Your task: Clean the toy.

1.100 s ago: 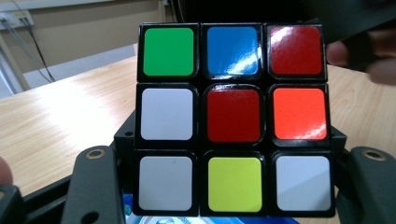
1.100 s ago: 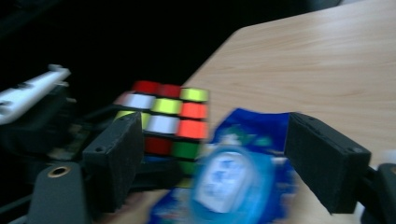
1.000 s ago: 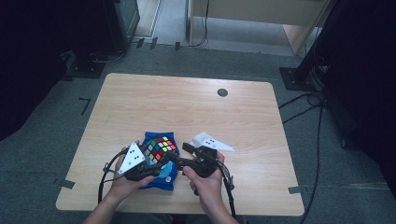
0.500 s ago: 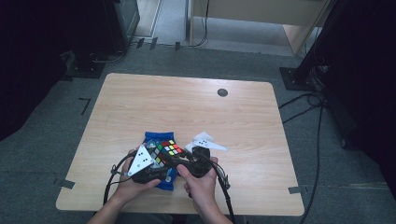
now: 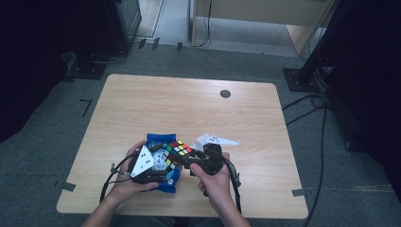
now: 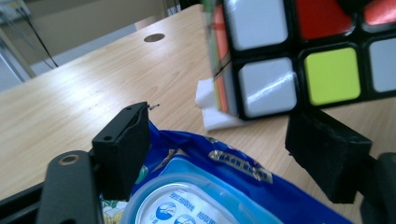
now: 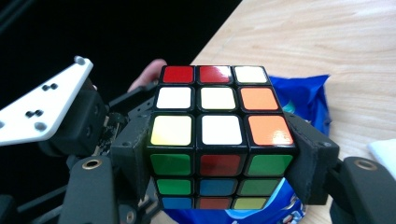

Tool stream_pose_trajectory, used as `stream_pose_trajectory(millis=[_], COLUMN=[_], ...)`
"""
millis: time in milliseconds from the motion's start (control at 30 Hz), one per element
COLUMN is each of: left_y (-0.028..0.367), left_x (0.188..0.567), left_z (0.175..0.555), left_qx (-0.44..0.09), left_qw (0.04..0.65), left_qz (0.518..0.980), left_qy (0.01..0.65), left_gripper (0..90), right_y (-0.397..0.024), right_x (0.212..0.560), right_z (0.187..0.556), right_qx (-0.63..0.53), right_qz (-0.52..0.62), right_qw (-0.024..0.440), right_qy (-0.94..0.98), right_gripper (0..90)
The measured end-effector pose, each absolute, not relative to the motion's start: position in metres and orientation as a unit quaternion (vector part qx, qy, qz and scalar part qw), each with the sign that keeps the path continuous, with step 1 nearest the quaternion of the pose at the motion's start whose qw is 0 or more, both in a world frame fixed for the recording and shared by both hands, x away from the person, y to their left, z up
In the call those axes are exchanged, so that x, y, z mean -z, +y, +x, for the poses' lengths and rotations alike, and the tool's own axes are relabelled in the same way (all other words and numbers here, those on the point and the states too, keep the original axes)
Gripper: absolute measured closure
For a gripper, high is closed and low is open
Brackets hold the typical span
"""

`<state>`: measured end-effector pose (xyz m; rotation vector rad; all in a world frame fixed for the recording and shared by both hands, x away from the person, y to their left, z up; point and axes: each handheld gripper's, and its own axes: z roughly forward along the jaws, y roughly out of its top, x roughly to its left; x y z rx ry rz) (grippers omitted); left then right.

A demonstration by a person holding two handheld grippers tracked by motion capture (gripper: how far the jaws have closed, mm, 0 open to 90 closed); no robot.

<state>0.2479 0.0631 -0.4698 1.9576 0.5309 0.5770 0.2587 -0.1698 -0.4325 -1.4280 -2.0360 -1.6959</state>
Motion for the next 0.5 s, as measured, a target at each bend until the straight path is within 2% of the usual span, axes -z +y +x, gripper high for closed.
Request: stream_pose_trajectory(millis=[200,333,500], left_y=[0.057,0.060,0.058], left_x=[0.464,0.464,0.466], left_z=[0.240,0.241,0.239], left_qx=[-0.262,-0.257,-0.248], left_qw=[0.515,0.519,0.518], left_qz=[0.791,0.791,0.796], left_qy=[0.202,0.198,0.189], left_gripper=[18.2,17.9,27.2], right_y=[-0.161,-0.151,-0.150], right_x=[0.438,0.440,0.440], right_z=[0.260,0.255,0.254], right_qx=[0.550,0.535,0.534], right_qz=[-0.463,-0.462,-0.465], right_qw=[0.090,0.072,0.058], right_qy=[-0.689,-0.704,-0.704], right_gripper=[34.6,34.7,34.7])
